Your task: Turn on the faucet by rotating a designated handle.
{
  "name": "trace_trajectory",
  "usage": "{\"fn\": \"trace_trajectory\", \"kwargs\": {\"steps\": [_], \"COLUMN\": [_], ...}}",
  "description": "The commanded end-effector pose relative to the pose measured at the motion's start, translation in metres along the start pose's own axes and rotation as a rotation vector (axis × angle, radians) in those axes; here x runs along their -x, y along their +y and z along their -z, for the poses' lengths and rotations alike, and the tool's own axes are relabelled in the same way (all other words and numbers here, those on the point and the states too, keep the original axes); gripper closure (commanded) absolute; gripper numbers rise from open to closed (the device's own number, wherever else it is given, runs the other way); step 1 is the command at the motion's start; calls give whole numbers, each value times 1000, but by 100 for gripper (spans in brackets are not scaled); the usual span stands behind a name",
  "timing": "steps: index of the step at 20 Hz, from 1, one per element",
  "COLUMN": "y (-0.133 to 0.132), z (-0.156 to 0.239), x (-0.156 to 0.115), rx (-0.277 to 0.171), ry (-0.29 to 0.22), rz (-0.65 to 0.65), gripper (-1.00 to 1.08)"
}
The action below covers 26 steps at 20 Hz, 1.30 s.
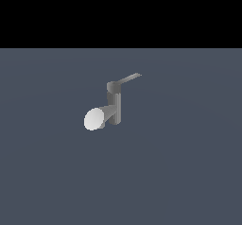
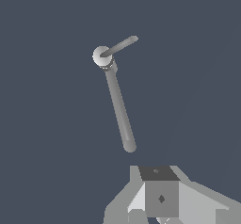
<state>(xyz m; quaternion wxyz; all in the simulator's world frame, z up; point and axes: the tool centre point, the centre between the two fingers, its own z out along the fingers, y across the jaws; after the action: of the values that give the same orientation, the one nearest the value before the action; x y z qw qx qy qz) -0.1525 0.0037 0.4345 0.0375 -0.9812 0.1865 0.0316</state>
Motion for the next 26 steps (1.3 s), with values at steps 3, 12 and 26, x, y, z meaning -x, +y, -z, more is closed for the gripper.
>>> {"fn": "trace_trajectory", "kwargs": {"steps": [3,12,26], "y": [-7,-17,-20], "z": [-17,-58,-140], "x": [-30,-89,-172], "rx": [-19,-36,-26], "ry": [-5,-10,14], "rz": [-133,-404,-833], "gripper": [108,108,108]}}
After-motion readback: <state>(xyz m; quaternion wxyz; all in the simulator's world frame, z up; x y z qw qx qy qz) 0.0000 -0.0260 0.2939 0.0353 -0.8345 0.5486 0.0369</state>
